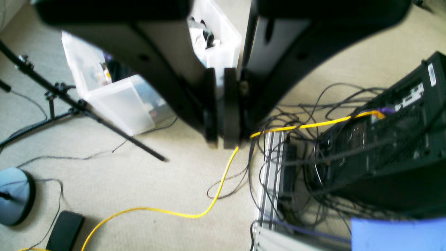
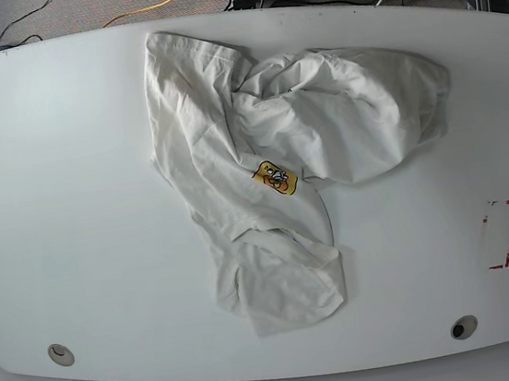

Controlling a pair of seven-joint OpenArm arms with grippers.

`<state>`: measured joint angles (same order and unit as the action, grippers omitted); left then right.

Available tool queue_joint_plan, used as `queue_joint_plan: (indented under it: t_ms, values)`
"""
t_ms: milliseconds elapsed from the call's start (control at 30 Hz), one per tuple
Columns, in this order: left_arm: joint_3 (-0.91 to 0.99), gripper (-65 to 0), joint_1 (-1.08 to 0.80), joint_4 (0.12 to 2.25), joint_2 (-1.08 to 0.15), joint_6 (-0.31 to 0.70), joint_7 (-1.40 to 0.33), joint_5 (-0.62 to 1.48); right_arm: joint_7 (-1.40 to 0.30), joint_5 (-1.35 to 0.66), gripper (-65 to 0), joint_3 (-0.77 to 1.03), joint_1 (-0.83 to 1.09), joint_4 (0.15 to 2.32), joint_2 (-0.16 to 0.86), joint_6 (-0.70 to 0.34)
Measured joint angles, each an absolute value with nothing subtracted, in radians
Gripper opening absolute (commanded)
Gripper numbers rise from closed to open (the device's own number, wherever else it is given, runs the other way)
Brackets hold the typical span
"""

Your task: Layout the t-shirt on the table in an organized manner, then fold the t-shirt properly

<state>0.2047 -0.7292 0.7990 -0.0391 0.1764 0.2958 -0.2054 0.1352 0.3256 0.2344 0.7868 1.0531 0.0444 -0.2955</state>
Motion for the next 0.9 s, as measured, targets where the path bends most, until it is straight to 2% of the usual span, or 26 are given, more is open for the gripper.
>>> queue_joint_plan:
  t_ms: [333, 533, 900]
  values:
    - [0.205, -64.4, -0.895, 1.072, -0.036, 0.176, 0.332, -0.202, 0.131, 0.318, -62.8, 0.235, 0.883, 1.15, 0.056, -0.295]
    - [0.202, -64.4, -0.99, 1.206, -0.02, 0.176, 0.332, -0.147, 0.138, 0.194, -62.8, 0.233, 0.958, 1.272, 0.072, -0.296]
    - [0.201, -64.4, -1.09, 1.338, -0.04, 0.177, 0.334, -0.1, 0.129, 0.021, -62.8, 0.234, 1.146, 1.469, 0.176, -0.295]
